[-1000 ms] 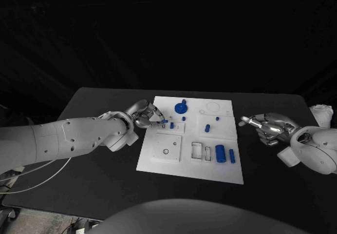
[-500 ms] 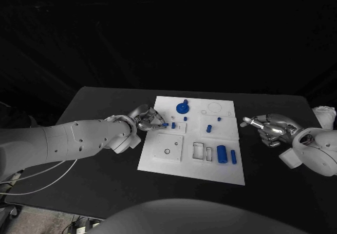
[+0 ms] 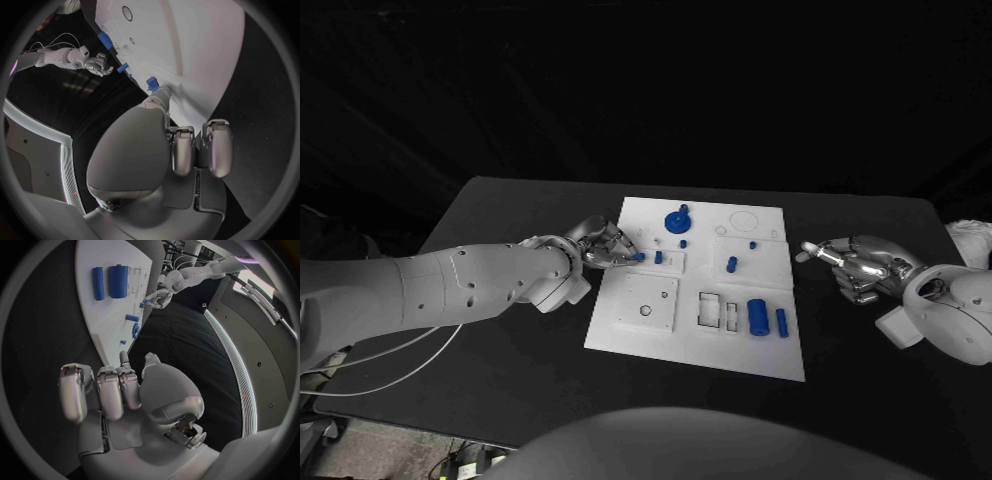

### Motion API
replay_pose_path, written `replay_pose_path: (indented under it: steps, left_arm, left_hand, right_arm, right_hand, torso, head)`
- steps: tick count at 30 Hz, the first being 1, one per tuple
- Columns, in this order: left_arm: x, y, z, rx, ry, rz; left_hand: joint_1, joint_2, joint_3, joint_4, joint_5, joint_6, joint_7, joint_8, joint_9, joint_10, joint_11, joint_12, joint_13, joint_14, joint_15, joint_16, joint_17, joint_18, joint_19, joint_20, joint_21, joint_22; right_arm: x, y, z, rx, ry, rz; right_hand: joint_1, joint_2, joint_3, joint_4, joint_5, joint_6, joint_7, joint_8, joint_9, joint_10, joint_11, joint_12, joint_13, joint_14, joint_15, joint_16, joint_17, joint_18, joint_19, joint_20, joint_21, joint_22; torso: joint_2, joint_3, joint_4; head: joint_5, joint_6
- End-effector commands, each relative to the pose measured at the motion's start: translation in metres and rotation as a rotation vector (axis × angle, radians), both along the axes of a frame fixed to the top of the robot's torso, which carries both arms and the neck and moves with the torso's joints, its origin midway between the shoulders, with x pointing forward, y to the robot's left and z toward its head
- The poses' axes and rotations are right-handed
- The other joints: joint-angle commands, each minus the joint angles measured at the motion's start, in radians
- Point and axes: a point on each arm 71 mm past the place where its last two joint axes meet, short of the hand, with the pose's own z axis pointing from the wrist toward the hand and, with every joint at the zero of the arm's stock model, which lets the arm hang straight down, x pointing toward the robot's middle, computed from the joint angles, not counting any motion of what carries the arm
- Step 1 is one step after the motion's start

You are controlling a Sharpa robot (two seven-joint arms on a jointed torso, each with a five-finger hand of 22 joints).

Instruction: Assemble the parts on the task board

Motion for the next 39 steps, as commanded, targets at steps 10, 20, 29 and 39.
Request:
replay_pose_path:
  steps: [10,20,29,39]
  left_arm:
    - [-0.003,0.0023,-0.01,0.03,0.104,0.019]
    - [-0.0038,0.0041,-0.0121,0.041,0.113,0.034]
    - [-0.004,0.0026,-0.0112,0.035,0.1,0.026]
    - [-0.0042,0.0016,-0.0108,0.053,0.088,0.013]
  left_hand:
    - [0.005,0.013,-0.009,0.0,-0.013,0.004,0.003,-0.008,-0.001,0.106,0.006,0.0,0.263,0.107,0.009,0.002,0.263,-0.012,0.065,0.007,-0.016,0.238]
    - [0.007,0.015,-0.01,-0.001,-0.013,0.003,0.004,-0.011,-0.002,0.106,0.007,0.0,0.263,0.107,0.01,0.002,0.263,-0.011,0.062,0.007,-0.021,0.237]
    - [0.01,0.017,-0.014,-0.001,-0.003,0.002,0.006,-0.015,-0.004,0.106,0.01,0.0,0.263,0.107,0.013,0.002,0.263,-0.011,0.06,0.009,-0.023,0.236]
    - [0.015,0.014,-0.022,-0.003,0.016,0.004,0.009,-0.02,-0.005,0.106,0.014,0.0,0.263,0.107,0.016,0.002,0.263,-0.01,0.057,0.012,-0.027,0.235]
  right_arm:
    - [-0.0015,0.0008,-0.0008,0.005,0.007,0.014]
    - [-0.0017,0.0013,-0.001,0.006,0.008,0.016]
    - [-0.0019,0.0015,-0.0012,0.007,0.009,0.017]
    - [-0.0021,0.0013,-0.0011,0.007,0.008,0.017]
  right_hand:
    - [0.013,0.003,0.004,0.0,0.005,0.007,0.001,-0.005,-0.001,0.106,-0.012,-0.004,0.111,0.106,-0.007,0.003,0.263,0.007,-0.004,0.0,-0.004,0.215]
    - [0.014,0.003,0.005,-0.001,0.005,0.007,0.001,-0.005,-0.001,0.106,-0.012,-0.004,0.111,0.106,-0.007,0.003,0.263,0.007,-0.005,0.0,-0.004,0.215]
    - [0.014,0.003,0.005,-0.001,0.005,0.007,0.001,-0.005,-0.001,0.106,-0.012,-0.004,0.111,0.106,-0.007,0.003,0.263,0.007,-0.005,0.0,-0.004,0.215]
    - [0.015,0.003,0.006,-0.001,0.005,0.007,0.001,-0.005,-0.001,0.106,-0.013,-0.004,0.111,0.106,-0.007,0.003,0.263,0.007,-0.004,-0.001,-0.004,0.215]
  torso:
    - [0.0,-0.0001,0.0007]
    - [0.0,0.0,0.0004]
    - [0.0,0.0002,0.0001]
    - [0.0,0.0004,0.0004]
  head:
    - [-0.001,0.0]
    - [0.003,0.0]
    - [0.006,0.0]
    - [0.007,0.0]
